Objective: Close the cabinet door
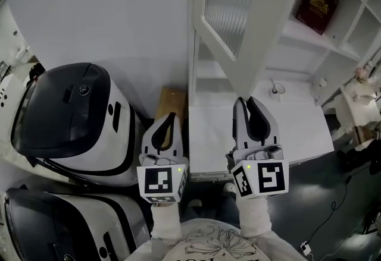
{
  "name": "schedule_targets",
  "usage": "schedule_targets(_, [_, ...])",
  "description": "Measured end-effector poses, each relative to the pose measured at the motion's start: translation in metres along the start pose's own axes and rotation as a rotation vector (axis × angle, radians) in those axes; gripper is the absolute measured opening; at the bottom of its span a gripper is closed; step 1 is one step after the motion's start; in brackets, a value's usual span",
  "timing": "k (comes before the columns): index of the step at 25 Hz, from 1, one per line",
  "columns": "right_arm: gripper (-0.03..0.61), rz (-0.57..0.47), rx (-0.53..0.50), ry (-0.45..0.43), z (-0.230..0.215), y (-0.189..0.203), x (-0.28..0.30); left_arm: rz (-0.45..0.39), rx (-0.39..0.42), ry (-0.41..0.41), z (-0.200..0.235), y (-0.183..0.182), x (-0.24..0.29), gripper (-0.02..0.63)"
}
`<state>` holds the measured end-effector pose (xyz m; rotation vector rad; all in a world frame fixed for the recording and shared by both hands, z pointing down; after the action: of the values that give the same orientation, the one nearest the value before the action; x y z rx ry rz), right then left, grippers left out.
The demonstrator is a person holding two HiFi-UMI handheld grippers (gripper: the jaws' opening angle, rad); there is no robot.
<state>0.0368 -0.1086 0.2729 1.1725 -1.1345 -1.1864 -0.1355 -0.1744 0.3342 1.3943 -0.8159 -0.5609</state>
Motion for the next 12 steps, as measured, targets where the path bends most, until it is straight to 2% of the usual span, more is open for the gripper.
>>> schedule_targets(4, [0.063, -0.002, -0.013, -0.022, -0.013, 0.000, 0.000, 0.004, 0.003, -0.002, -0.013, -0.003, 0.010, 0.005])
schedule_targets(12, [0.063, 0.003, 0.027, -0.067, -0.054, 0.003, 0.004, 0.001, -0.005, -0.021, -0.039, -0.011, 0.028, 0.005])
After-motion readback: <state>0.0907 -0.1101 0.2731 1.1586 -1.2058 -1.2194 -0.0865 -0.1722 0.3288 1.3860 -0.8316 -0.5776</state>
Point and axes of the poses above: the fingertips, and each gripper's own axes: x forward along the fingers, z to its left, y out of its underside, the point moved 6 cm from there along -x, backward along the fingers, and after that the axes turned 13 degrees about z, right-handed, at the moved point
